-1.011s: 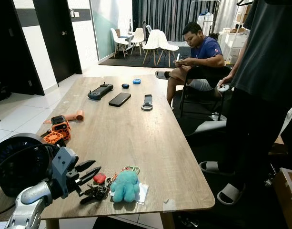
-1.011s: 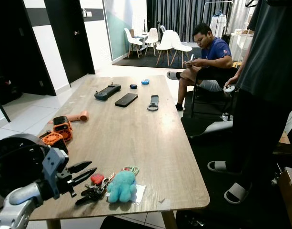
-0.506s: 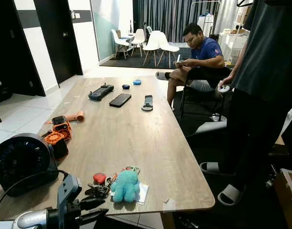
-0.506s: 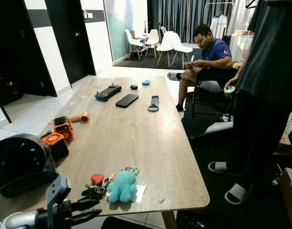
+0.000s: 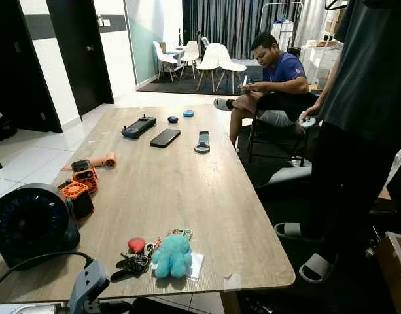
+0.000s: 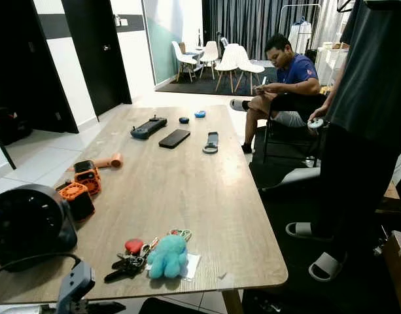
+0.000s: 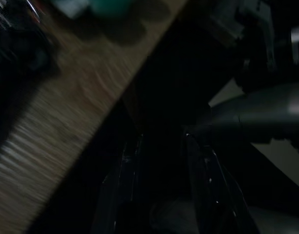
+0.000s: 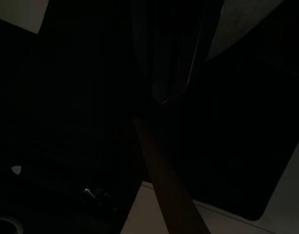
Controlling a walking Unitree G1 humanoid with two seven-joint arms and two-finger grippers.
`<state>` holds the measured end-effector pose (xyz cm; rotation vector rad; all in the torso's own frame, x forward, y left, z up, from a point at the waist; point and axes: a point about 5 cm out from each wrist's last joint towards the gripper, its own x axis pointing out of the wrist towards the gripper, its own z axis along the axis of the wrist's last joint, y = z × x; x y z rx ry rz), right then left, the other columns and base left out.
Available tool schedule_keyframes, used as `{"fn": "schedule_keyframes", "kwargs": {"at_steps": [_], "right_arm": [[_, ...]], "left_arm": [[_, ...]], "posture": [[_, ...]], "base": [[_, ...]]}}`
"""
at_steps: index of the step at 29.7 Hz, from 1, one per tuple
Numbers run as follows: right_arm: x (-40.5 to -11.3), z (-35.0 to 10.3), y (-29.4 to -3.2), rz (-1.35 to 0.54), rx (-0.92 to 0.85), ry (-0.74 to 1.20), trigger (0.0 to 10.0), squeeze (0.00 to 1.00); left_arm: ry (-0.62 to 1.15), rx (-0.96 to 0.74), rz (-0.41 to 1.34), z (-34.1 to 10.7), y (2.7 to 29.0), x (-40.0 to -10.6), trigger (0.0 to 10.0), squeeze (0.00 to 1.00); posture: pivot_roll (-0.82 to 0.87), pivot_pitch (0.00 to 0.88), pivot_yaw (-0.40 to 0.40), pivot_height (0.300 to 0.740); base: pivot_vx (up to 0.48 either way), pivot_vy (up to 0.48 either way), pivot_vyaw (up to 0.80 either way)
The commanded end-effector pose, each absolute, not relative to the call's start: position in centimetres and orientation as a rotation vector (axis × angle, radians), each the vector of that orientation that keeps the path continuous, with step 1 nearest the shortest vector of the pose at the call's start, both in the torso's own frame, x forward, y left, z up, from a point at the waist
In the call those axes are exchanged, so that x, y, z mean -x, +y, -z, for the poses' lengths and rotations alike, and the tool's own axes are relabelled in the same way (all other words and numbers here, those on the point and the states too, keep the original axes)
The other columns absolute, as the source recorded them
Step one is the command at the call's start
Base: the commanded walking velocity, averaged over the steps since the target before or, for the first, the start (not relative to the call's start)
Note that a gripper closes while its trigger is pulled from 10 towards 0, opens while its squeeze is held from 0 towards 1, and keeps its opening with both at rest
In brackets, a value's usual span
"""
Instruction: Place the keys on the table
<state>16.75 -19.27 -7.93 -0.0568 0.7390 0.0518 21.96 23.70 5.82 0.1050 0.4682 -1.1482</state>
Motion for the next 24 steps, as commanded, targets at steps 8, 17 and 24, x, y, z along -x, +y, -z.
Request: {"fn": "schedule_keyframes", "kwargs": {"at_steps": [8,17,24], "right_arm": [[-16.4,8.2,-19.2,-0.053,0.051,0.761,10.0,0.0],[-16.5,8.1,-19.2,-0.052,0.05,0.762,10.0,0.0],[-16.2,8.3,-19.2,-0.049,0.05,0.781,10.0,0.0]], "left_arm": [[0.635,-0.191,1.128,-3.5,25.3,-20.1,10.0,0.0],[0.666,-0.229,0.978,-0.1,25.9,-18.5,10.0,0.0],[0.768,-0.22,0.858,2.5,26.1,-16.5,10.0,0.0]], "posture": [[0.01,0.034,0.04,0.74],[0.01,0.037,0.04,0.74],[0.01,0.037,0.039,0.74]], "base": [[0.0,0.0,0.0],[0.0,0.0,0.0],[0.0,0.0,0.0]]}}
